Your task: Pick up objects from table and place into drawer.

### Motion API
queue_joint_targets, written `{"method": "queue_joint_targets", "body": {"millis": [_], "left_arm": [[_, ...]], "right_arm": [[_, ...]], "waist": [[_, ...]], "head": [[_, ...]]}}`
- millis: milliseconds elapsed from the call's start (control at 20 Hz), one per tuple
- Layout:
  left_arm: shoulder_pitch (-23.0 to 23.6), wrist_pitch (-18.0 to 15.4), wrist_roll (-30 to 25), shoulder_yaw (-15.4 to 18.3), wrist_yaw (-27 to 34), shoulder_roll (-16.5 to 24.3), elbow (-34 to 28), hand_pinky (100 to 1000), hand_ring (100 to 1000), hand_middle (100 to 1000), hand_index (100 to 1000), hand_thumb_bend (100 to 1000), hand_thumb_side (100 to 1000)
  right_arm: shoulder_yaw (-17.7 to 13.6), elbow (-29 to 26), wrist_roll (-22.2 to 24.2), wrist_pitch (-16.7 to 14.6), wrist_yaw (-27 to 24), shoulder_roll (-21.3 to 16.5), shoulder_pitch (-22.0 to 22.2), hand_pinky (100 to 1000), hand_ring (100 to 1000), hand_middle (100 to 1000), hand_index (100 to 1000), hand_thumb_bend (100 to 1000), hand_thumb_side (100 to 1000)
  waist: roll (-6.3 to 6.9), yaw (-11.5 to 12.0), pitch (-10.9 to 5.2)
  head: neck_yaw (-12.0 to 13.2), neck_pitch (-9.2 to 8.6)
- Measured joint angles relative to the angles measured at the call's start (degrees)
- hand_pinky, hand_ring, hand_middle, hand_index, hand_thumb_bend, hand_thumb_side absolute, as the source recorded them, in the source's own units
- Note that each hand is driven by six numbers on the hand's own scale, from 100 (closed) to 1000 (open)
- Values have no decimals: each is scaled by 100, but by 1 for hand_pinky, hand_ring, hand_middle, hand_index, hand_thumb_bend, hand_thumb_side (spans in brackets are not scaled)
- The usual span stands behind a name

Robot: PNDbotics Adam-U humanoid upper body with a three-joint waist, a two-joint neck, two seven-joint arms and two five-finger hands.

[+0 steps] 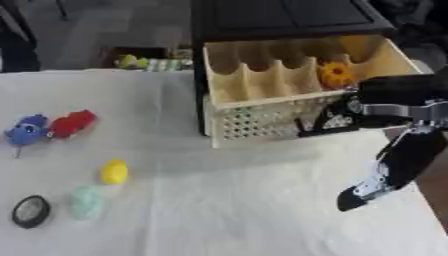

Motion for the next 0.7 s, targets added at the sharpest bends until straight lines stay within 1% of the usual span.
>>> {"method": "queue_joint_targets", "body": {"millis": [500, 600, 700], "left_arm": [[-4, 16, 6, -1, 0, 0, 0, 422, 585, 624, 769, 100, 901], [-4, 21, 3, -1, 0, 0, 0, 422, 585, 624, 769, 100, 902], [-4, 26, 1, -1, 0, 0, 0, 422, 585, 624, 769, 100, 901]], "right_arm": [[33, 0, -61, -89, -225, -39, -42, 100, 100, 100, 821, 788, 636], [33, 0, -63, -94, -262, -39, -66, 100, 100, 100, 828, 787, 636], [34, 0, -72, -102, -276, -39, -66, 100, 100, 100, 857, 784, 639]], "waist": [[-23, 7, 0], [-23, 7, 0], [-23, 7, 0]], "head": [[0, 0], [0, -5], [0, -20]]}}
